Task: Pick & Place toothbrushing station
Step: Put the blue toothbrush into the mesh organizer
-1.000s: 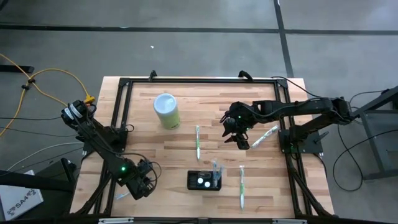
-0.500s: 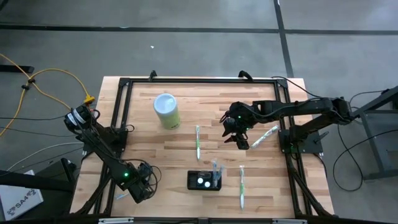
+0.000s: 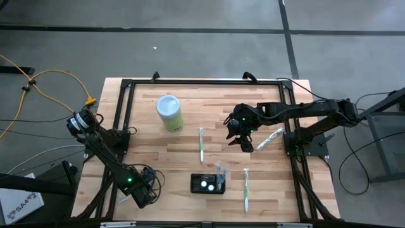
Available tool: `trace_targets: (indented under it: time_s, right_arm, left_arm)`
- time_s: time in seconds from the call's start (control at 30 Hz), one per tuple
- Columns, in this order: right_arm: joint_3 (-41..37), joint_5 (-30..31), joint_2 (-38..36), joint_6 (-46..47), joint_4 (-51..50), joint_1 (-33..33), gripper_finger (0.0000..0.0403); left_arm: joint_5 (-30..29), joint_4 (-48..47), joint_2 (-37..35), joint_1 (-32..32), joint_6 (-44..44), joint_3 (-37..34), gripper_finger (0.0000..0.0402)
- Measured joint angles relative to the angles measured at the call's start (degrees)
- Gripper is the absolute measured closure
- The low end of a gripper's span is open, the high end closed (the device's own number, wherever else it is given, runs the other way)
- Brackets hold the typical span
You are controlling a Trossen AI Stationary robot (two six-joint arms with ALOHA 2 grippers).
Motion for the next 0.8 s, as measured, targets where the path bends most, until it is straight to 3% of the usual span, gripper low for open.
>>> trace_targets:
  time_s: [0.5, 0.8]
  right_arm:
    - [0.0, -0.2, 0.0, -0.05, 0.0, 0.0, 0.0272]
    - [0.0, -0.2, 0.0, -0.11, 0.0, 0.0, 0.0272]
  left_arm:
    - [1.29, -0.08, 0.09, 0.03, 0.01, -0.11, 0.0388]
    - [0.79, 0.09, 0.11, 0.0, 0.02, -0.13, 0.0392]
